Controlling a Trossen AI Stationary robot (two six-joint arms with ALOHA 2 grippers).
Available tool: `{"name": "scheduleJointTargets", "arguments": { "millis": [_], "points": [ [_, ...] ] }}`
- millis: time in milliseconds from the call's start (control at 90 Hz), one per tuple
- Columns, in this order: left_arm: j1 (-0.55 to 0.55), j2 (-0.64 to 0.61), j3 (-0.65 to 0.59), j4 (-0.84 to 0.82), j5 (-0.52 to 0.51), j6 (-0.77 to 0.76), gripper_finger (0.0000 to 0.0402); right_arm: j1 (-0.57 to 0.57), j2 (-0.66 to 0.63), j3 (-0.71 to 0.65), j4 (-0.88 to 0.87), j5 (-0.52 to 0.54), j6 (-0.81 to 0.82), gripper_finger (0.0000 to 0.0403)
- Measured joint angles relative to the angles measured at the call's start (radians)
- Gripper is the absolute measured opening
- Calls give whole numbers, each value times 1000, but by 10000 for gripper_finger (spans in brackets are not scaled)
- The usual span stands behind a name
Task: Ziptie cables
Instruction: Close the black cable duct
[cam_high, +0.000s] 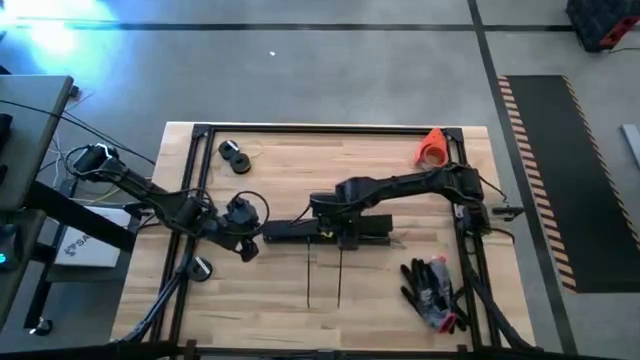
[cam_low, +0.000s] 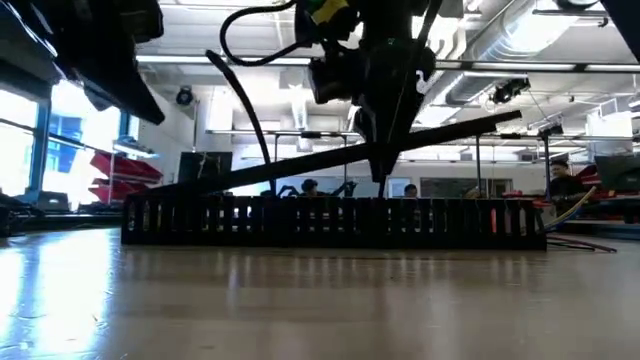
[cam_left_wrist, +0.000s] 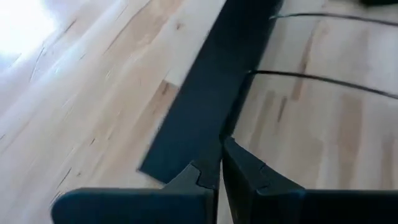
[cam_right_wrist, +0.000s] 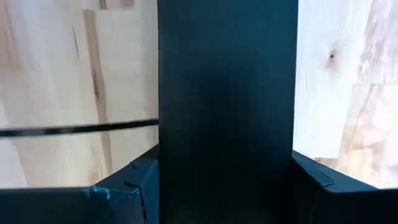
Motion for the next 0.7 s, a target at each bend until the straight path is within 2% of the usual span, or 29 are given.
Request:
{"name": "scheduleJointTargets", "arguments": {
  "millis": [167, 444, 700],
  "points": [
    [0, -2, -11, 7, 27, 18, 0, 1, -2, 34, -10, -25, 10, 199],
    [0, -1, -185, 189, 23, -18, 0, 9, -2, 12, 1, -51, 16, 199],
    [0, -2, -264, 266, 26, -68, 0, 16, -2, 12, 1, -58, 18, 199]
  ]
}}
